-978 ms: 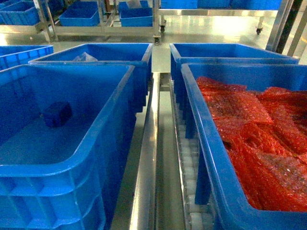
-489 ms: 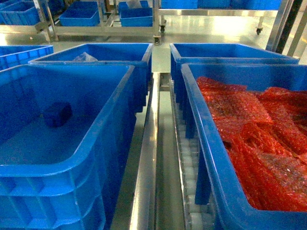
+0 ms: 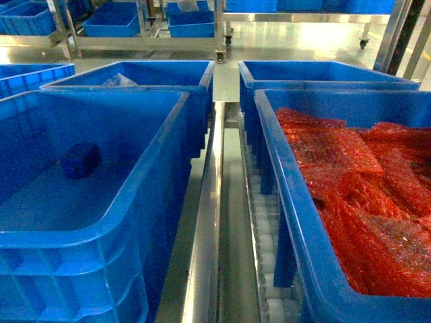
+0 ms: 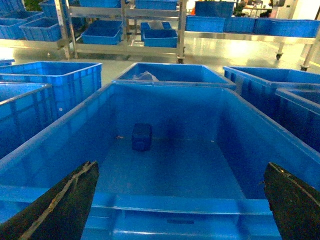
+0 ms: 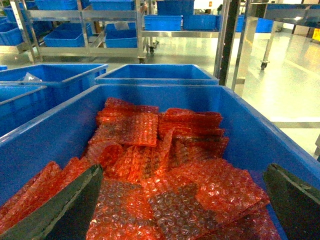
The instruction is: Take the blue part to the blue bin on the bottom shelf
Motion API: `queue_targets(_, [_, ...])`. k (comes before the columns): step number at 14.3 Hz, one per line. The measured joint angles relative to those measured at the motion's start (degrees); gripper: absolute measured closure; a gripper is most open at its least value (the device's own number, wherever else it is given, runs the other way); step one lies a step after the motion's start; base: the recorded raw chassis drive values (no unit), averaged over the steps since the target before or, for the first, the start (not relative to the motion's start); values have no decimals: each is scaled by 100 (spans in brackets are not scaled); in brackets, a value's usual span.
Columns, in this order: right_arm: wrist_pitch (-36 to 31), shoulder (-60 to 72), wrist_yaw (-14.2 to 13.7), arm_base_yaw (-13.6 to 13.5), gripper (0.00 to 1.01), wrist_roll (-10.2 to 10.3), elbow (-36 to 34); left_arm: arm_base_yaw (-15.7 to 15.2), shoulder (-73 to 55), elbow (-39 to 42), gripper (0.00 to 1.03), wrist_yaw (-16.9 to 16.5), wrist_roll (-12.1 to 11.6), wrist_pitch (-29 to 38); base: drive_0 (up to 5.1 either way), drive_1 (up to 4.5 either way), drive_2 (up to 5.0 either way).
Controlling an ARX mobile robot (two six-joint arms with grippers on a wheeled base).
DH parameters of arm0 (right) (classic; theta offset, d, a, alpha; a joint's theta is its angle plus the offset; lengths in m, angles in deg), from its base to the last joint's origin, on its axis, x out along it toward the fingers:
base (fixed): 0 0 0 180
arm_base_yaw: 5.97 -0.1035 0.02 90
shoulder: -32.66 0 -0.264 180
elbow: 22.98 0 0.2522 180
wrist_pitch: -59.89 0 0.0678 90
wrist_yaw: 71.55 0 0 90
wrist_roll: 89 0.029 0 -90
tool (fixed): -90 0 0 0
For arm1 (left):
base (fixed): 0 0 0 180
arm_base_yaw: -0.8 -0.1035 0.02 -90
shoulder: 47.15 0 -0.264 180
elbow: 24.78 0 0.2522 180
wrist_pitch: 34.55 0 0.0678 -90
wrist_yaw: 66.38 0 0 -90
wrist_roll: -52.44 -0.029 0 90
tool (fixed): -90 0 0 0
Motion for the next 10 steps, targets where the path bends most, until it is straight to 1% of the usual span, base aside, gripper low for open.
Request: queue_targets(10, [0, -2, 0, 0, 3, 0, 0, 0, 0, 0, 5, 2, 0, 0, 0, 0, 0])
